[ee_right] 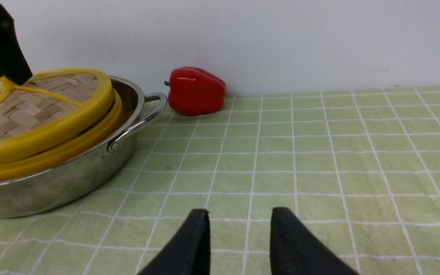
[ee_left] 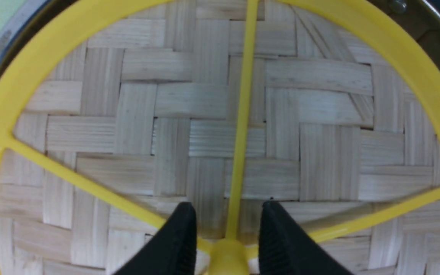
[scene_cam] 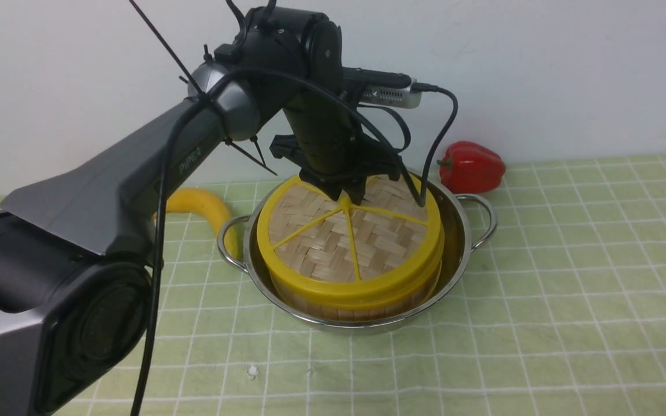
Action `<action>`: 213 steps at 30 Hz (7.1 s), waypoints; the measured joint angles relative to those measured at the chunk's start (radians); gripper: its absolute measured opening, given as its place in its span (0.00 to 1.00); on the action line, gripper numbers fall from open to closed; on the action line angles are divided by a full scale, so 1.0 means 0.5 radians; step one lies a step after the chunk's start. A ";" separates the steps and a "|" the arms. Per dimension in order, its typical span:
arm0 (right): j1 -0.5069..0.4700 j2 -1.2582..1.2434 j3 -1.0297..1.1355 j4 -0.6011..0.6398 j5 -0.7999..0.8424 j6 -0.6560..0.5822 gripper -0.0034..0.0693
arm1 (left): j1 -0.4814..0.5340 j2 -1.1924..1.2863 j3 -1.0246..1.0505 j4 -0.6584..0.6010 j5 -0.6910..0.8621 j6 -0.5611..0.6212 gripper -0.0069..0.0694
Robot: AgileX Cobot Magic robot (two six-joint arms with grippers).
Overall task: Place the steamer in the pot on the green tablecloth, and put the lid on the steamer.
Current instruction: 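Place the yellow bamboo steamer lid onto the steamer in the pot with the left gripper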
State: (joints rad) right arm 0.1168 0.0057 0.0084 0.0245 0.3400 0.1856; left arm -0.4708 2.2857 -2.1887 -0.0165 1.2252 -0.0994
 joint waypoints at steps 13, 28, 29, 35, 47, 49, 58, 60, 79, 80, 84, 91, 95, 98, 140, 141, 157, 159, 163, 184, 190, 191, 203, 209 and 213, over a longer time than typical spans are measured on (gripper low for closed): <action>0.000 0.000 0.000 0.000 0.000 0.000 0.38 | 0.000 0.000 0.000 -0.053 0.000 -0.007 0.24; 0.000 0.000 0.000 0.000 0.000 0.000 0.38 | 0.000 0.000 0.000 -0.105 0.002 0.092 0.24; 0.000 0.000 0.000 0.000 0.000 0.000 0.38 | 0.000 0.000 0.000 -0.105 0.002 0.094 0.24; 0.000 0.000 0.000 -0.001 0.000 0.000 0.38 | 0.000 0.000 0.000 -0.107 0.003 0.150 0.24; 0.000 0.000 0.000 -0.001 0.000 0.000 0.38 | 0.006 0.000 0.000 -0.175 0.004 0.292 0.29; 0.000 0.000 0.000 -0.001 0.000 0.000 0.38 | 0.006 0.000 0.000 -0.210 0.004 0.294 0.31; 0.000 0.000 0.000 -0.001 0.000 0.000 0.38 | 0.003 0.000 0.000 -0.303 -0.008 0.334 0.49; 0.000 0.000 0.000 -0.001 0.000 0.000 0.38 | 0.003 0.000 0.000 -0.303 -0.005 0.334 0.49; 0.000 0.000 0.000 -0.001 0.000 0.000 0.38 | 0.003 -0.102 -0.056 -0.208 0.001 0.136 0.49; 0.000 0.000 0.000 -0.001 0.000 0.000 0.38 | 0.003 -0.102 -0.056 -0.208 0.001 0.131 0.49; 0.000 0.000 0.000 -0.001 0.000 0.000 0.38 | 0.003 -0.095 -0.056 -0.201 0.001 0.057 0.49; 0.000 0.000 0.000 -0.001 0.000 0.000 0.38 | 0.003 -0.109 0.109 -0.201 0.000 0.008 0.48; 0.000 0.000 0.000 -0.001 0.000 0.000 0.38 | 0.002 -0.109 0.196 -0.203 0.002 0.008 0.44; 0.000 0.000 0.000 -0.001 0.000 0.000 0.38 | 0.002 -0.109 0.200 -0.200 0.002 0.008 0.40; 0.000 0.000 0.000 -0.001 0.000 0.000 0.38 | 0.000 -0.136 0.200 -0.103 0.002 0.136 0.25; 0.000 0.000 0.000 -0.001 0.000 0.000 0.38 | 0.000 -0.136 0.200 -0.101 0.002 0.136 0.25; 0.000 0.000 0.000 -0.001 0.000 0.000 0.38 | 0.000 -0.136 0.200 -0.078 -0.029 0.174 0.25; 0.000 0.000 0.000 -0.001 0.000 0.000 0.38 | 0.000 -0.136 0.200 -0.073 -0.060 0.174 0.25; 0.000 0.000 0.000 -0.001 0.000 0.000 0.38 | 0.000 -0.136 0.200 -0.071 -0.103 0.184 0.25; 0.000 0.000 0.000 -0.001 0.000 0.000 0.38 | 0.000 -0.139 0.200 -0.096 -0.115 0.274 0.25; 0.000 0.000 0.000 -0.001 0.000 0.000 0.38 | 0.000 -0.109 0.200 -0.104 -0.113 0.286 0.25; 0.000 0.000 0.000 -0.001 0.000 0.000 0.38 | 0.000 -0.104 0.200 -0.105 -0.113 0.288 0.25; 0.000 0.000 0.000 0.002 0.000 0.000 0.38 | 0.000 -0.097 0.200 -0.102 -0.110 0.290 0.28; 0.000 0.000 0.000 0.002 0.000 0.000 0.38 | 0.000 -0.100 0.200 -0.012 -0.037 0.272 0.54; 0.000 0.000 0.000 0.000 0.000 0.000 0.38 | 0.000 -0.152 0.200 0.033 -0.035 0.262 0.71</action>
State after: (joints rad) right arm 0.1168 0.0057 0.0084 0.0247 0.3400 0.1856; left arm -0.4711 2.2097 -2.0887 0.0000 1.2076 0.0317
